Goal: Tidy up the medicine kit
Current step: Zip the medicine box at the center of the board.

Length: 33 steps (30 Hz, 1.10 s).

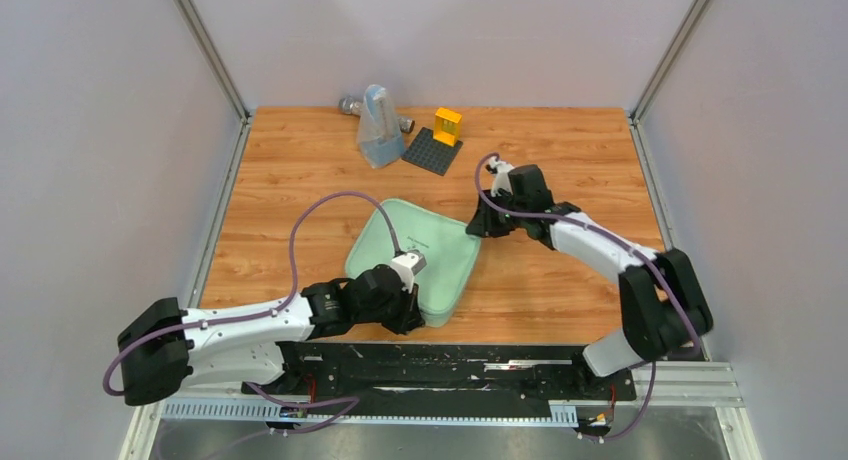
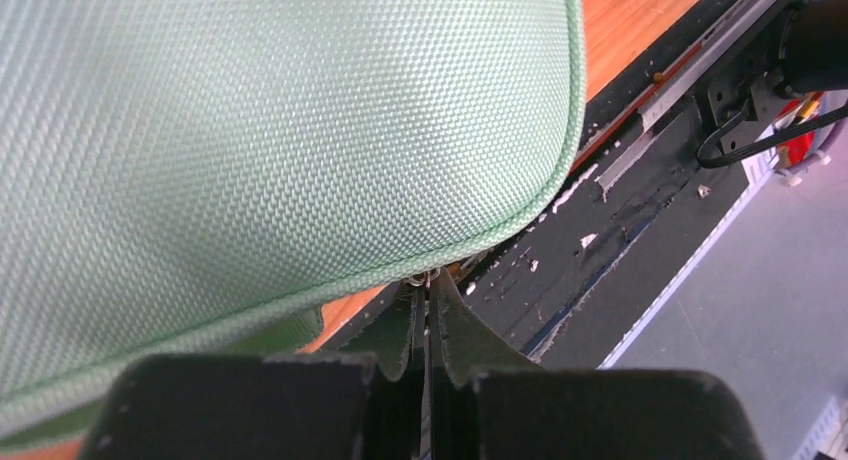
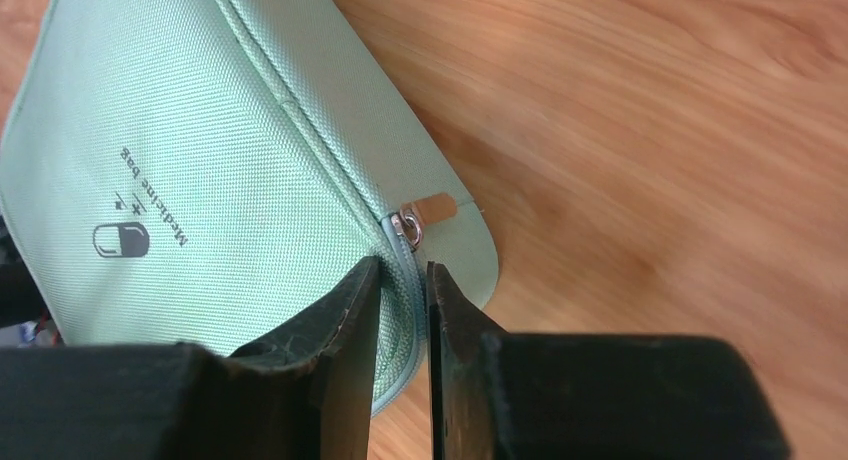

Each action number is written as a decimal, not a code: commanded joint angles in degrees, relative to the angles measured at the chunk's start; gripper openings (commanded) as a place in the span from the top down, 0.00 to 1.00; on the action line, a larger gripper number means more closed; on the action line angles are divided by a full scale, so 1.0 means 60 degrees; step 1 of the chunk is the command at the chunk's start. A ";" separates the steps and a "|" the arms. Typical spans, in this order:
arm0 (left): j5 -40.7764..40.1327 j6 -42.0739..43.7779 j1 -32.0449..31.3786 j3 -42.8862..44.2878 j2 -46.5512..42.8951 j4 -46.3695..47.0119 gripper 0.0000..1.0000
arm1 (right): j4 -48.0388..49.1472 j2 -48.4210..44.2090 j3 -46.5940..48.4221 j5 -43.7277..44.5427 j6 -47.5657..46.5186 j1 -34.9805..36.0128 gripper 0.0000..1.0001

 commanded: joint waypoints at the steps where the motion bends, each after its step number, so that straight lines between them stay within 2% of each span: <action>1: -0.0492 0.1228 0.0590 0.0998 0.0925 0.1999 1.00 | -0.1137 -0.2162 -0.1729 0.0477 0.1268 0.0140 0.86; 6: 0.0319 0.1721 0.0610 0.1593 0.1750 0.2471 1.00 | -0.1407 -0.3735 -0.2763 0.0405 0.1729 0.0010 0.81; 7: 0.0484 0.1729 0.0611 0.1572 0.1820 0.2581 1.00 | -0.1630 -0.3820 -0.2734 0.0416 0.1720 0.0010 0.76; 9: 0.0566 0.1674 0.0604 0.1424 0.1789 0.2638 1.00 | -0.2214 -0.3903 -0.2515 0.0843 0.1743 0.0010 0.59; 10: 0.0584 0.1664 0.0610 0.1248 0.1687 0.2669 0.97 | -0.2463 -0.3933 -0.2383 0.1072 0.1779 0.0012 0.55; 12: 0.0595 0.1680 0.0608 0.0884 0.1468 0.2856 0.88 | -0.2744 -0.3976 -0.2149 0.1527 0.1904 -0.0003 0.45; 13: 0.0502 0.1741 0.0610 0.0748 0.1395 0.3006 0.79 | -0.2956 -0.3986 -0.1966 0.1800 0.2020 -0.0004 0.40; 16: 0.0262 0.2157 0.0610 0.0284 0.1071 0.3273 0.66 | -0.3088 -0.4139 -0.1613 0.2204 0.2214 -0.0002 0.37; 17: 0.0198 0.2264 0.0611 0.0259 0.1006 0.3166 0.57 | -0.3079 -0.4219 -0.1505 0.2264 0.2284 0.0005 0.36; 19: 0.0018 0.2543 0.0605 0.0189 0.0746 0.2857 0.48 | -0.2977 -0.4337 -0.1306 0.2174 0.2405 -0.0002 0.34; 21: -0.0305 0.2696 0.0606 -0.0243 0.0444 0.3188 0.41 | -0.2841 -0.4321 -0.1156 0.1955 0.2406 -0.0004 0.33; 22: -0.0529 0.2775 0.0609 -0.0416 0.0216 0.3354 0.30 | -0.2796 -0.4291 -0.1105 0.1910 0.2401 0.0001 0.33; 24: -0.0648 0.2953 0.0606 -0.0783 -0.0089 0.3711 0.25 | -0.2657 -0.4252 -0.1111 0.1841 0.2336 0.0016 0.33; 29: -0.0909 0.3381 0.0610 -0.1223 -0.0434 0.4009 0.26 | -0.2195 -0.4175 -0.1404 0.1555 0.2212 0.0017 0.33; 31: -0.0978 0.3554 0.0608 -0.1410 -0.0456 0.4468 0.32 | -0.1989 -0.4153 -0.1563 0.1389 0.2250 0.0010 0.33; 33: -0.1099 0.3603 0.0604 -0.1477 -0.0459 0.4738 0.43 | -0.1860 -0.4141 -0.1714 0.1291 0.2336 0.0018 0.34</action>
